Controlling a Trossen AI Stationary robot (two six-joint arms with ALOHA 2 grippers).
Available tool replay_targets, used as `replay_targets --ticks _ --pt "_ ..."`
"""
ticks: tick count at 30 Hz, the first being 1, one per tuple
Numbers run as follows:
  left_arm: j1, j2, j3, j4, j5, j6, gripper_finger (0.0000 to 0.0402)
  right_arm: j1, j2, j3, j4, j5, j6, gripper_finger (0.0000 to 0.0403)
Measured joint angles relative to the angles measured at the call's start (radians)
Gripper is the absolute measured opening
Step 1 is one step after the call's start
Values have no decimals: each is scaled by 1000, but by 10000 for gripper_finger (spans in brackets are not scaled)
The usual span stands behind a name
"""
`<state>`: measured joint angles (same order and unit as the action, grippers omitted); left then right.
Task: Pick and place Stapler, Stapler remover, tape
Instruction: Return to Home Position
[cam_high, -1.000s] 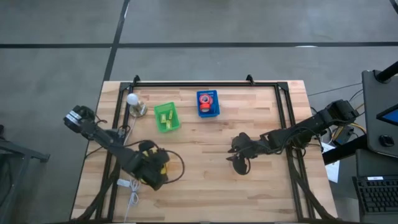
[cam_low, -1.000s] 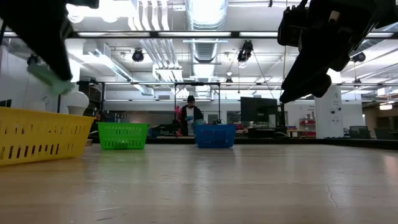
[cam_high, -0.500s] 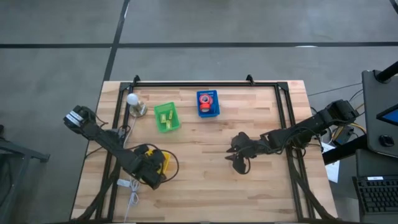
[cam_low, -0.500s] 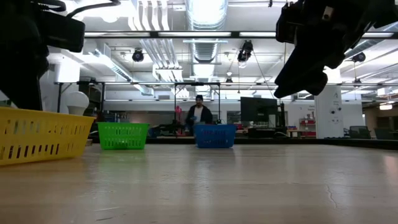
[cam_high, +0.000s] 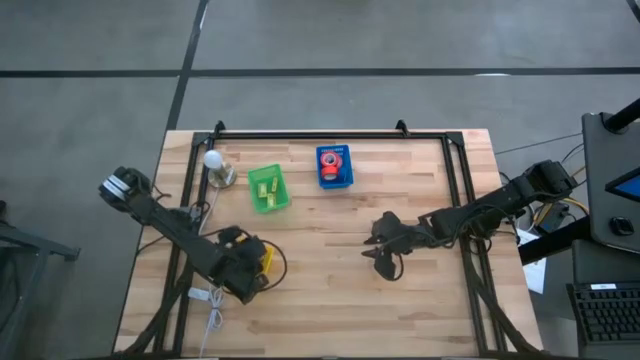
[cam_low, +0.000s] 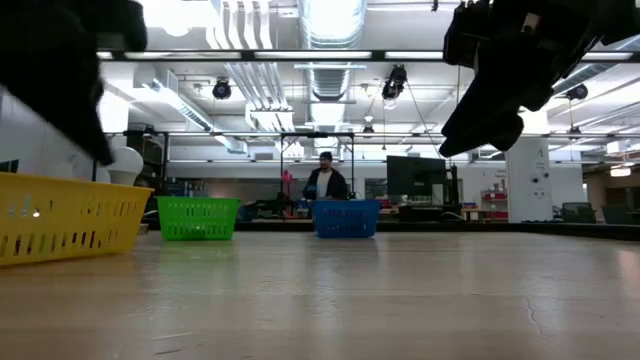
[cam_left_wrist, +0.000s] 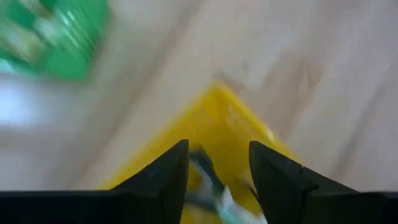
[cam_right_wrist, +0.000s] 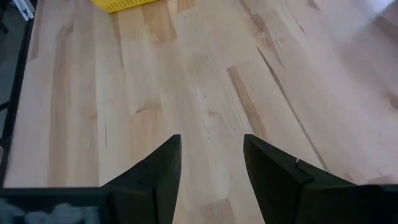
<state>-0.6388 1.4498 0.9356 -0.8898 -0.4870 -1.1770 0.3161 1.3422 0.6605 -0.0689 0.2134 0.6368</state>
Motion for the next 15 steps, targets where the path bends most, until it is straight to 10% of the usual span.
replay_targets --ticks 7,11,15 --pt "29 -15 -8 290 -372 230 140 -1 2 -15 67 155 -86 126" --pt "81 8 -88 853 -330 665 74 0 4 -56 212 149 -149 63" --pt "155 51 -229 1500 -81 1022 10 6 4 -135 493 134 -321 16"
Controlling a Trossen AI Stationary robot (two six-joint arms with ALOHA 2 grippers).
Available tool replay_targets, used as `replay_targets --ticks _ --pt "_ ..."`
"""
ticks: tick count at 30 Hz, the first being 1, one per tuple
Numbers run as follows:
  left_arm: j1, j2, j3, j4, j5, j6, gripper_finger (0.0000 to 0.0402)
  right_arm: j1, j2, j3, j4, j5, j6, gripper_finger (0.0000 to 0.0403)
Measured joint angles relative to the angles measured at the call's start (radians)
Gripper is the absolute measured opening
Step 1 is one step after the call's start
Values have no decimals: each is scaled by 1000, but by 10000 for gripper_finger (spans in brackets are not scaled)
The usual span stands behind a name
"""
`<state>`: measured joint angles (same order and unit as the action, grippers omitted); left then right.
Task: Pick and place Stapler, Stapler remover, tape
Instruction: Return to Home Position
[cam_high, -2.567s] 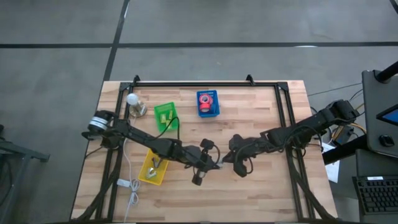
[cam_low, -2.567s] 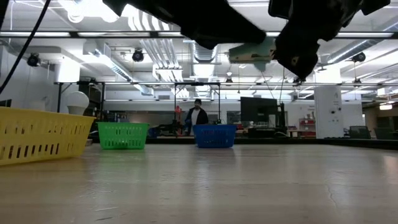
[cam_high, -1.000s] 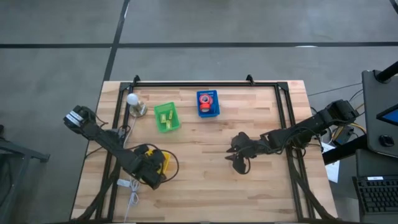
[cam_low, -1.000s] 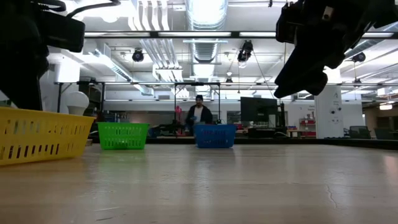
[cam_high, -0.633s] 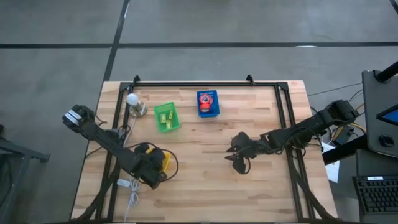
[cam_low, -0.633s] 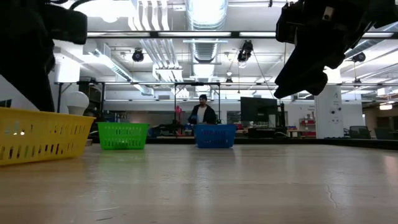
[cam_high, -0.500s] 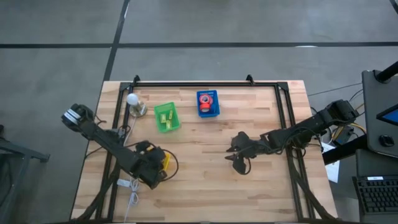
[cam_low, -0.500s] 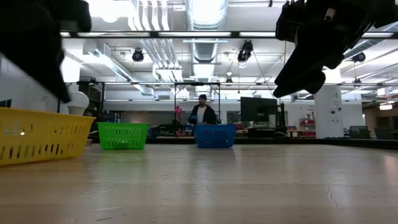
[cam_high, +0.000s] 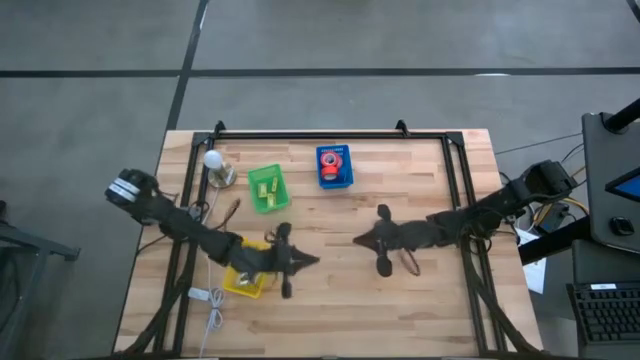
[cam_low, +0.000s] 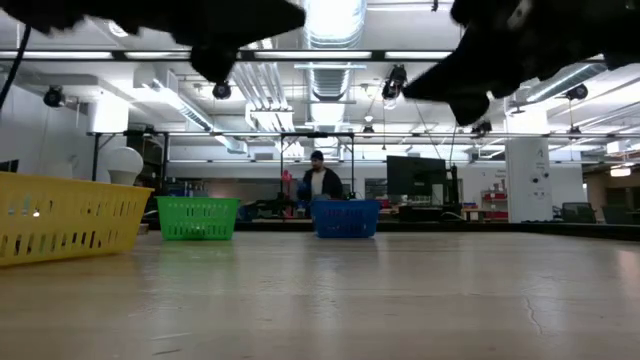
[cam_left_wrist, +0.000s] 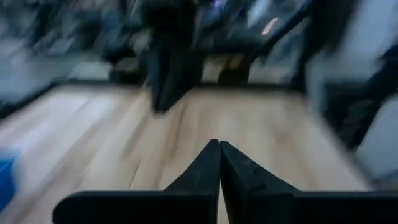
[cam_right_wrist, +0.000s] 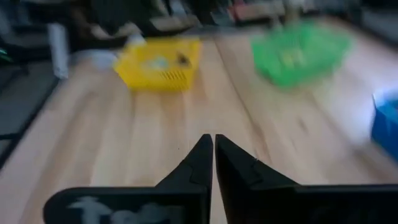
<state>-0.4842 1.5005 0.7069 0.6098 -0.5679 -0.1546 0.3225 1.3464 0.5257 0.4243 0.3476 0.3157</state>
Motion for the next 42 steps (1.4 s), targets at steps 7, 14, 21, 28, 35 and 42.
replay_targets --ticks 7,14,21,28,35,42 --pt "199 21 -199 377 170 53 5 -19 -33 -140 297 -57 -187 8" --pt "277 -272 -386 370 285 69 12 -23 -288 -271 273 -60 -219 8" --pt "280 -649 -656 359 238 22 4 -23 -671 -395 128 -68 -212 8" --pt "280 -926 -679 39 227 38 17 -23 -948 -432 -33 -56 -274 8" --pt "280 -1133 -697 -10 237 100 15 -22 -1071 -463 -88 -35 -386 8" --pt "280 -1258 -698 -143 229 136 16 -22 -1187 -468 -225 -6 -407 8"
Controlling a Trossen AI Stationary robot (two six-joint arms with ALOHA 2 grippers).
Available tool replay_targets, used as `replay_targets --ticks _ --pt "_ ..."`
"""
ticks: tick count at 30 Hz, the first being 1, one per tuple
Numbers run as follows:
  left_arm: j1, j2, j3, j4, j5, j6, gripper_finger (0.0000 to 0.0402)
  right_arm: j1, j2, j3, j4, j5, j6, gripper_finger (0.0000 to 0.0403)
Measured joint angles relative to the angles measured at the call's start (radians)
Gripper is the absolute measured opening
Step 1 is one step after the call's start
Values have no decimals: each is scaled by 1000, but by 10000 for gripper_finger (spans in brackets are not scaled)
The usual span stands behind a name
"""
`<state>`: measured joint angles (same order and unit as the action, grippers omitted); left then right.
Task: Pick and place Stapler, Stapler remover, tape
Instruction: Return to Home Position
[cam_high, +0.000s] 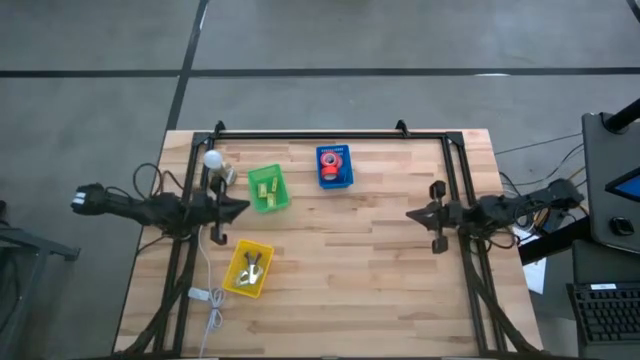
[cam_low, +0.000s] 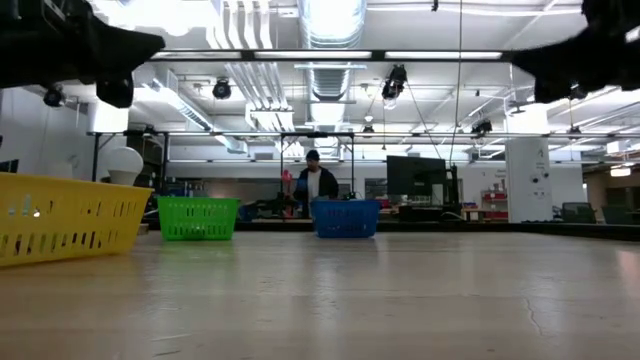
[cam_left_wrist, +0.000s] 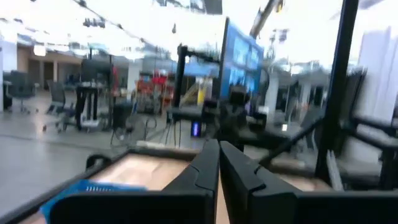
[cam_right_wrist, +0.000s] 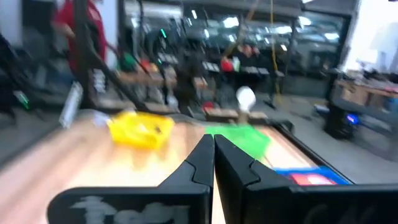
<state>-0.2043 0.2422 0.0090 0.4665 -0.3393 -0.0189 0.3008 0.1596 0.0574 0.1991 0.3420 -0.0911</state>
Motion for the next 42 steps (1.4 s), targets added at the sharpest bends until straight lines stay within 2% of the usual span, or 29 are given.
replay_targets --ticks 3,7,13,42 --pt "0 -16 0 -40 0 0 19 0 -46 1 -135 53 -17 8" --pt "0 -14 0 -58 0 -10 21 0 -94 22 -301 63 33 8" --pt "0 -12 -1 -57 1 -13 19 0 -125 36 -290 61 37 8" --pt "0 -11 -3 -60 1 -15 21 0 -111 36 -295 59 38 9"
